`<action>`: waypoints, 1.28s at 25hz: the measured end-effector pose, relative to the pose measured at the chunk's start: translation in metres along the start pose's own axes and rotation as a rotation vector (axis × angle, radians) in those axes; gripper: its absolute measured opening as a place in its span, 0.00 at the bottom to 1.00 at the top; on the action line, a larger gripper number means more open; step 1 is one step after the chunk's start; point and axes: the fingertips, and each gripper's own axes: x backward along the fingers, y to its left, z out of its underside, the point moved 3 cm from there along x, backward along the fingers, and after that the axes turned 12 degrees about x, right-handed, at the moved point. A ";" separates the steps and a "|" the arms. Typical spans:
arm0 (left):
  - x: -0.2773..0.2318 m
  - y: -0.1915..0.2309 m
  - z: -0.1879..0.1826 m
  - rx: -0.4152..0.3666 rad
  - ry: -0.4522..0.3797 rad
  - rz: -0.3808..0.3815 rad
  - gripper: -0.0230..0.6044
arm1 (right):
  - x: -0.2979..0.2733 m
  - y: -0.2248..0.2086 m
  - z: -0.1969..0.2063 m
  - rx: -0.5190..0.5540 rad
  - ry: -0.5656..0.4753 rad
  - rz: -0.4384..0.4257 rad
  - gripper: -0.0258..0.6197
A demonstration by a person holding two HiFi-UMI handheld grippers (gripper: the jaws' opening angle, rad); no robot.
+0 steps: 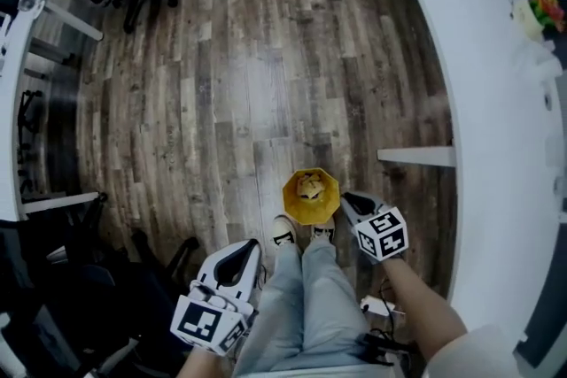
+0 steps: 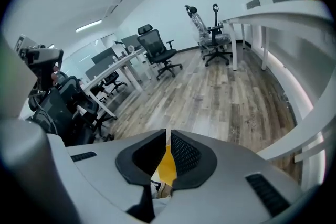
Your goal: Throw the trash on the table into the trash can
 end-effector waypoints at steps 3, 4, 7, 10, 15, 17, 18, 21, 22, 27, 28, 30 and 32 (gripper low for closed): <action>0.017 -0.015 -0.022 -0.032 -0.025 0.002 0.04 | 0.039 0.010 -0.037 0.003 -0.022 -0.010 0.11; 0.022 -0.020 -0.029 -0.043 -0.034 0.005 0.04 | 0.053 0.014 -0.049 0.005 -0.034 -0.012 0.10; 0.035 -0.037 -0.044 -0.064 -0.061 0.016 0.04 | 0.097 0.028 -0.088 0.012 -0.098 -0.015 0.10; 0.047 -0.053 -0.055 -0.075 -0.078 0.032 0.04 | 0.138 0.045 -0.124 0.020 -0.168 -0.013 0.10; 0.066 -0.079 -0.067 -0.091 -0.105 0.066 0.04 | 0.191 0.078 -0.169 0.064 -0.268 -0.007 0.10; 0.069 -0.089 -0.073 -0.099 -0.118 0.077 0.04 | 0.206 0.089 -0.182 0.080 -0.295 -0.009 0.10; 0.069 -0.093 -0.076 -0.106 -0.122 0.083 0.04 | 0.212 0.093 -0.187 0.085 -0.309 -0.010 0.10; 0.071 -0.108 -0.085 -0.122 -0.142 0.108 0.04 | 0.227 0.103 -0.202 0.100 -0.340 -0.009 0.10; 0.072 -0.112 -0.087 -0.125 -0.151 0.117 0.04 | 0.232 0.106 -0.207 0.106 -0.350 -0.007 0.10; 0.082 -0.126 -0.096 -0.143 -0.173 0.147 0.04 | 0.251 0.115 -0.223 0.125 -0.400 0.010 0.10; 0.083 -0.127 -0.097 -0.145 -0.176 0.149 0.04 | 0.253 0.116 -0.225 0.122 -0.407 0.011 0.10; 0.085 -0.129 -0.098 -0.148 -0.177 0.150 0.04 | 0.256 0.117 -0.224 0.110 -0.418 0.008 0.09; 0.084 -0.129 -0.097 -0.156 -0.179 0.153 0.04 | 0.257 0.119 -0.221 0.100 -0.418 0.003 0.09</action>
